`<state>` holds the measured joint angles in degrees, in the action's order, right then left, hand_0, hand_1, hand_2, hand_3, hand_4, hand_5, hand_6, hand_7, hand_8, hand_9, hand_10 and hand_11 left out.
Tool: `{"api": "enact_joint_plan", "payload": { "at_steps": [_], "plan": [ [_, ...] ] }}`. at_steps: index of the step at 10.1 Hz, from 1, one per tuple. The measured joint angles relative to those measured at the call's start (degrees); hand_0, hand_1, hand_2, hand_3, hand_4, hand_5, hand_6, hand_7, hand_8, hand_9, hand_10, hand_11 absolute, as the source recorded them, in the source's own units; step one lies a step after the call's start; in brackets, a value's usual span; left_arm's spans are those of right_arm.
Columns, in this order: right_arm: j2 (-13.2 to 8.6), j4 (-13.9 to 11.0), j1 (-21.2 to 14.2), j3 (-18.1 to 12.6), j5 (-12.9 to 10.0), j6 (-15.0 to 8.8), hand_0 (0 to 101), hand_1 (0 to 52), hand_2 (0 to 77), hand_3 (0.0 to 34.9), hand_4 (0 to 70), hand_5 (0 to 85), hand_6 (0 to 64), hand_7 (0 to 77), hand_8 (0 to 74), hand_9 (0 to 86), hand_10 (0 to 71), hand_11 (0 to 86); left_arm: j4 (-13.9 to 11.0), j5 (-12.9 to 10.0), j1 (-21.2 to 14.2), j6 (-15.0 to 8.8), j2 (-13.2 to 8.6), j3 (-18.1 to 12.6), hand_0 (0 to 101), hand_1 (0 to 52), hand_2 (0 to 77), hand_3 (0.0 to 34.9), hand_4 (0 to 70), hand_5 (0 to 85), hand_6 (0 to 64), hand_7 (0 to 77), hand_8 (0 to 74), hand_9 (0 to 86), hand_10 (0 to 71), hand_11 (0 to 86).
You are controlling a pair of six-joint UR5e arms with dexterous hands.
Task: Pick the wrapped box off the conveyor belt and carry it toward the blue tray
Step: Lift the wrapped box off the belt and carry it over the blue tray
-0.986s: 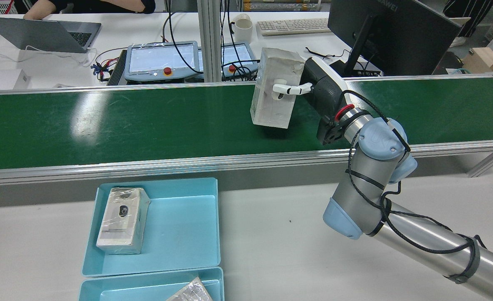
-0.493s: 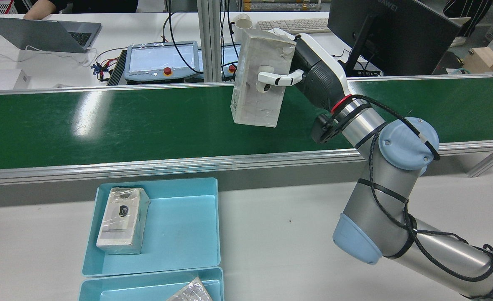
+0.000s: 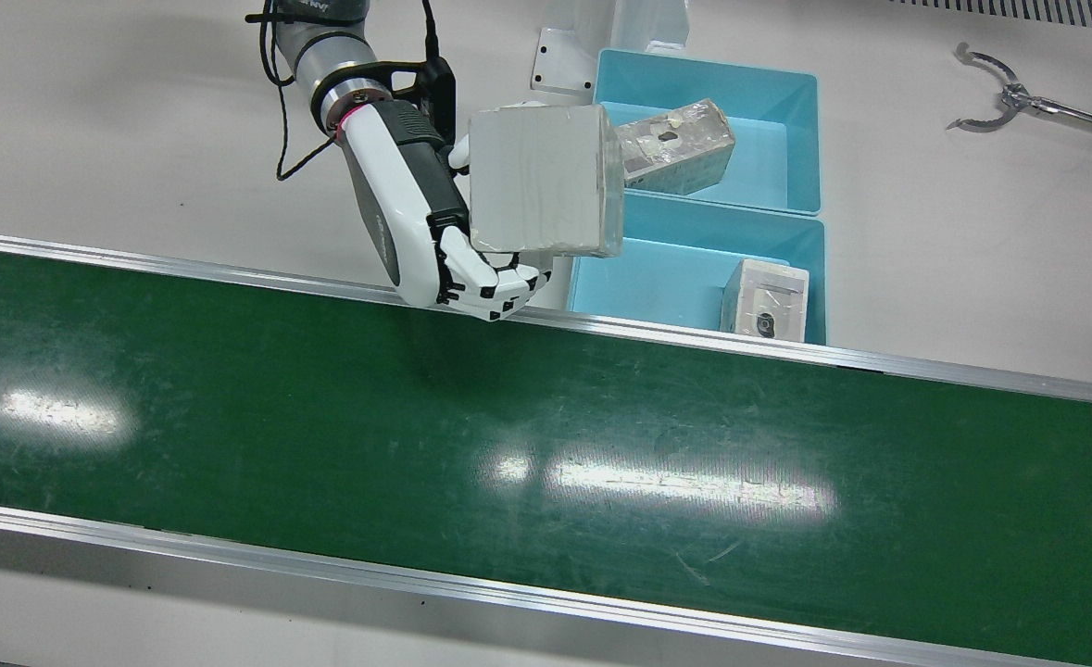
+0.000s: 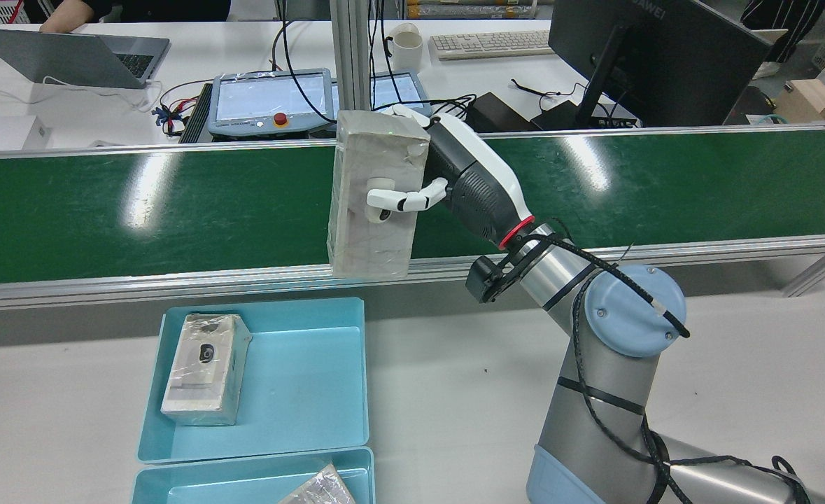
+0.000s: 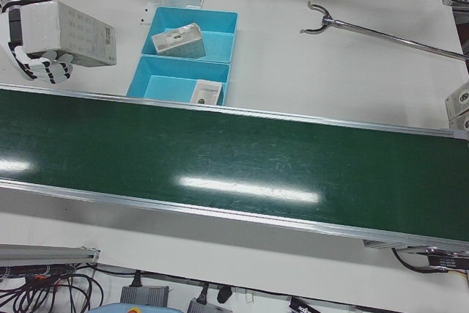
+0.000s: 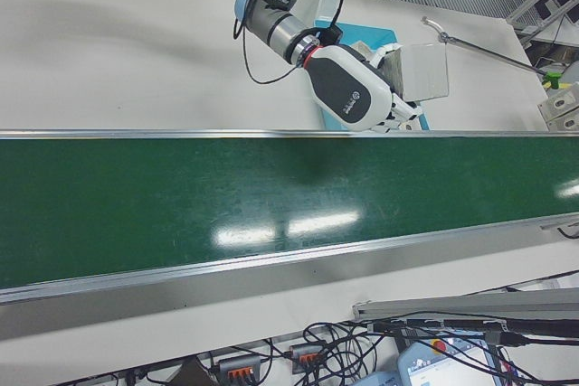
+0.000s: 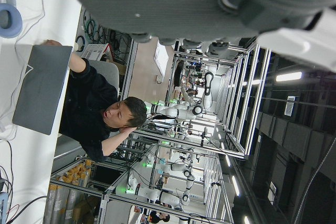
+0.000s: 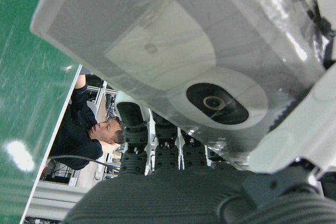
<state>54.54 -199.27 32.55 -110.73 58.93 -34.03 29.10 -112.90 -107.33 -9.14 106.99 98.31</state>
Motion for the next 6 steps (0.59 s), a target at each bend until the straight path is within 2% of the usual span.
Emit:
{"api": "enact_joint_plan", "payload": {
  "at_steps": [1, 3, 5, 6],
  "plan": [
    [-0.25, 1.24, -1.35, 0.39, -0.70, -0.43, 46, 1.6, 36.0, 0.0, 9.3, 69.8, 42.0, 48.0, 51.3, 61.1, 43.6, 62.2, 0.00, 0.00, 0.00, 0.00, 0.00, 0.00, 0, 0.0, 0.5, 0.0, 0.0, 1.1, 0.0, 0.0, 0.5, 0.0, 0.5, 0.5],
    [-0.40, 5.36, -3.10, 2.12, -1.39, -0.77, 46, 1.6, 36.0, 0.0, 9.3, 69.8, 42.0, 48.0, 50.7, 60.5, 45.3, 63.8, 0.00, 0.00, 0.00, 0.00, 0.00, 0.00, 0, 0.0, 0.5, 0.0, 0.0, 1.1, 0.0, 0.5, 0.5, 0.0, 0.5, 0.5],
    [-0.43, 7.68, -4.20, 3.41, -1.54, -0.80, 44, 2.2, 33.3, 0.0, 9.3, 69.8, 42.0, 48.0, 50.7, 59.5, 46.9, 66.5, 0.00, 0.00, 0.00, 0.00, 0.00, 0.00, 0, 0.0, 0.5, 0.0, 0.0, 1.1, 0.0, 0.5, 0.5, 0.5, 0.5, 0.5],
    [-0.46, 8.17, -4.77, 4.17, -1.53, -0.68, 45, 2.2, 32.7, 0.0, 10.4, 69.8, 42.0, 48.0, 43.1, 55.1, 38.7, 57.8, 0.00, 0.00, 0.00, 0.00, 0.00, 0.00, 0, 0.0, 0.5, 0.0, 0.0, 1.1, 0.0, 0.5, 0.5, 0.5, 0.5, 0.5]
  ]
}}
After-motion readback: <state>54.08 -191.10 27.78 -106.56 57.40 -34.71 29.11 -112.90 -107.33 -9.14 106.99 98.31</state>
